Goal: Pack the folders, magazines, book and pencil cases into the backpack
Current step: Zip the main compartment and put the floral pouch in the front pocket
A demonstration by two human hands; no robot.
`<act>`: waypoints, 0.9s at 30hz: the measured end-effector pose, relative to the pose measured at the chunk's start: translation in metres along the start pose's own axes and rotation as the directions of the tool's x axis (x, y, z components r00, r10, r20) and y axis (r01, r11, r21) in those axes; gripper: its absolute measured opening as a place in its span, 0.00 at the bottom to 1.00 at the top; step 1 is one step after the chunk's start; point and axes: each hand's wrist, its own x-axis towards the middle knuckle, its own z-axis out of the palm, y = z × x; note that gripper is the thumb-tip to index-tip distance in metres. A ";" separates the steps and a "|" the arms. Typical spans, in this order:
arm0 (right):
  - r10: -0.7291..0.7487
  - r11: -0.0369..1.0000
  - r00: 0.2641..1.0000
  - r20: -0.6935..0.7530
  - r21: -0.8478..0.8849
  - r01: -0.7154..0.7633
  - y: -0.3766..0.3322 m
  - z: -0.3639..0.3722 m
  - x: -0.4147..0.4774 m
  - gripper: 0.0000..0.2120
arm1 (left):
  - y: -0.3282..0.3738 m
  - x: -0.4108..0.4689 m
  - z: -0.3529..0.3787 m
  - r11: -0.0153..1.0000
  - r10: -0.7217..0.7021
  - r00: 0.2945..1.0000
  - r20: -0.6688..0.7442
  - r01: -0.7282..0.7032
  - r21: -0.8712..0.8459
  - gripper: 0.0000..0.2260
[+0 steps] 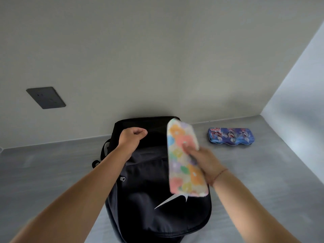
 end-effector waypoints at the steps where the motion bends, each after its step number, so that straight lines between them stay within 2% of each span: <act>1: 0.053 0.998 0.996 0.065 -0.042 -0.051 0.009 0.012 -0.003 0.09 | 0.000 0.001 -0.001 1.000 -0.002 1.000 -0.009 0.001 -0.013 0.05; 4: 0.134 0.974 0.984 0.118 -0.201 -0.108 0.032 0.035 -0.002 0.11 | 0.003 0.000 -0.005 0.999 -0.019 1.000 -0.011 0.018 -0.039 0.06; 8: 0.148 0.905 0.989 -0.016 -0.401 -0.142 0.046 0.048 0.009 0.14 | 0.006 -0.003 -0.008 0.997 -0.018 1.000 0.011 0.019 -0.074 0.08; 11: 0.117 0.949 0.983 -0.142 -0.276 -0.153 0.042 0.053 0.030 0.16 | 0.006 -0.006 -0.008 0.999 0.032 0.999 0.037 -0.031 -0.023 0.07; 13: 0.088 0.968 0.955 -0.282 -0.202 -0.149 0.032 0.059 0.049 0.18 | 0.004 -0.009 -0.008 0.998 0.057 0.997 0.044 -0.057 0.016 0.07; 16: 0.122 0.991 0.914 -0.386 -0.010 -0.136 0.023 0.073 0.074 0.12 | 0.001 -0.010 -0.008 0.992 0.100 0.993 0.059 -0.104 0.074 0.06; 18: 0.155 0.988 0.921 -0.358 0.079 -0.136 0.029 0.080 0.084 0.09 | -0.004 -0.011 -0.008 0.977 0.137 0.988 0.076 -0.148 0.153 0.04; 20: 0.216 0.973 0.941 -0.259 0.143 -0.184 0.040 0.085 0.079 0.07 | -0.016 -0.010 -0.010 0.931 0.207 0.973 0.097 -0.227 0.286 0.03; 21: 0.241 0.965 0.949 -0.204 0.149 -0.214 0.045 0.085 0.075 0.08 | -0.024 -0.011 -0.011 0.891 0.246 0.962 0.117 -0.272 0.364 0.06; 24: 0.251 0.966 0.962 -0.107 0.097 -0.241 0.050 0.079 0.064 0.06 | -0.041 -0.011 -0.016 0.776 0.322 0.931 0.171 -0.363 0.516 0.16; 27: 0.263 0.964 0.963 -0.061 -0.006 -0.264 0.050 0.075 0.061 0.10 | -0.041 -0.009 -0.016 0.665 0.411 0.888 0.206 -0.447 0.599 0.17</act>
